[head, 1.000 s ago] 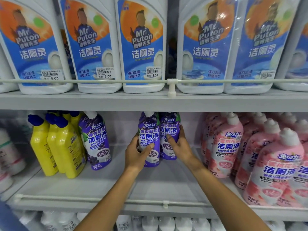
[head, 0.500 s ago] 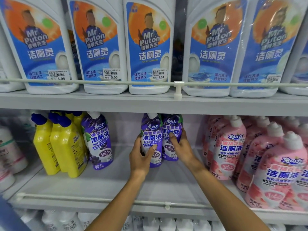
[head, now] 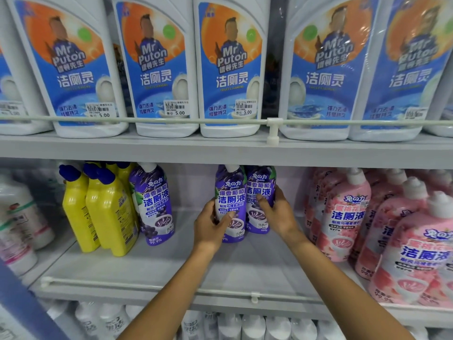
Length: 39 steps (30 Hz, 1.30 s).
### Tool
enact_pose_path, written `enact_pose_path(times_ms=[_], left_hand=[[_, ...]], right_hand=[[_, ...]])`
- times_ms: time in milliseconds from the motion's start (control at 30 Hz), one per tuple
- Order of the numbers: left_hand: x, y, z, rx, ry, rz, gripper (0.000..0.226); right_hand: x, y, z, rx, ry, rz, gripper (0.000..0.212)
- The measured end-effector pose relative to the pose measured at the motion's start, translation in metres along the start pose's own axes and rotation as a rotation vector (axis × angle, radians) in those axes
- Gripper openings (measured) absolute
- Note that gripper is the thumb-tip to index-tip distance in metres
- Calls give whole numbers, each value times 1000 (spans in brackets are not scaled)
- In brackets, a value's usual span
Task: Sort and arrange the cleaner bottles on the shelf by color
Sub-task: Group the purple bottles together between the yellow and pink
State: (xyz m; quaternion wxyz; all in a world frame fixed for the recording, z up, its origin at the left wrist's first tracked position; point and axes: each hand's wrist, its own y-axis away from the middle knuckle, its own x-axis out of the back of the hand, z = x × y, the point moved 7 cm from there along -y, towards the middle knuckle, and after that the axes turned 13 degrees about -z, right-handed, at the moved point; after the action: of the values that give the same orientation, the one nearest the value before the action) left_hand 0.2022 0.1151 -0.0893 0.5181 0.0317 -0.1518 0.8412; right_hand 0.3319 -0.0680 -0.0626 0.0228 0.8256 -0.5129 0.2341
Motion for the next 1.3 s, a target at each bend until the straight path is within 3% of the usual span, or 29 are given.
enact_pose_path(times_ms=[100,267,533,800,967,1033,1167,1300], left_hand=[[5,-3,1,39,-5,-41,41],[28,14,23,45,45,-92,69],[113,64,33,-11,171,1,58],[178,110,37,-62,253,132,32],[204,109,34,-62,210,208,53],[205,101,34,-63,190,208,54],[193,81,41,-71,215,176,38],[179,58,27,-38,79,255,66]], right_hand=[[-1,1,-5,-14,27,27,42],[0,8,-11,-21,-5,0,44],[10,66,-47,31,-260,-2,19],[-34,115,-91,99,-439,-67,66],[-92,95,-133,174,-512,-243,94],[-115,74,-145,163,-510,-299,89],[-150,5,-159,155,-507,-287,46],[-178,-65,-158,131,-454,-397,30]])
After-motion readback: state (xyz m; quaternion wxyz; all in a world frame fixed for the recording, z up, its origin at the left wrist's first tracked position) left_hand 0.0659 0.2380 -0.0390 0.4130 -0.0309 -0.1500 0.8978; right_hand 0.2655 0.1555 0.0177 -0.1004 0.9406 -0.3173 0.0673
